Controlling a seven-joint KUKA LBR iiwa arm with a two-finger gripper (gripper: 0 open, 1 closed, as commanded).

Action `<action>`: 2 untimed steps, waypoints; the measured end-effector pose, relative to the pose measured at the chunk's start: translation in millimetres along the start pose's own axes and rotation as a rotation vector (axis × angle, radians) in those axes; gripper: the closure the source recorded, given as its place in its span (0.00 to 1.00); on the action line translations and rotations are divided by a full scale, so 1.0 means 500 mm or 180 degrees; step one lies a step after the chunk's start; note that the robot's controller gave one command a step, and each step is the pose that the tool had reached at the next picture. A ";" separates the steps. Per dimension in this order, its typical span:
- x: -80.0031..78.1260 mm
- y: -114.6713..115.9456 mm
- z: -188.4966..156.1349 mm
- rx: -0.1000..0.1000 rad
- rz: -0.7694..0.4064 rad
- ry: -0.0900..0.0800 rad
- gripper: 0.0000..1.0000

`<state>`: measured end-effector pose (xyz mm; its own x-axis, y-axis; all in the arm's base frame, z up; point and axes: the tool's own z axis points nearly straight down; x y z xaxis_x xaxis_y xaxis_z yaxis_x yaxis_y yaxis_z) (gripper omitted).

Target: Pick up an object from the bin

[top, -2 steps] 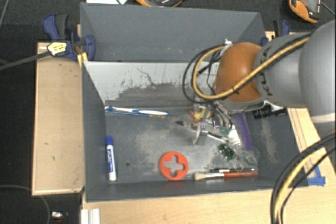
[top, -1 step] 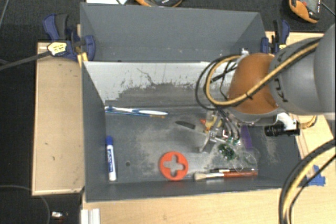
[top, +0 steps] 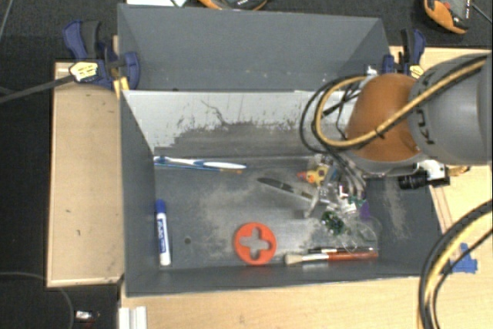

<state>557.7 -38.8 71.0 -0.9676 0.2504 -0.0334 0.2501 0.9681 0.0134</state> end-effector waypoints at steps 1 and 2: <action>0.062 -0.051 -0.001 0.0012 0.0408 0.0027 1.00; 0.062 -0.051 -0.001 0.0011 0.0411 0.0027 1.00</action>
Offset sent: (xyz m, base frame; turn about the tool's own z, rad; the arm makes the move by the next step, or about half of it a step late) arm 0.0000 0.0000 0.0000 0.0000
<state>521.1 -55.7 70.4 -0.9276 0.3728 -0.0231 0.3726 0.9279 0.0137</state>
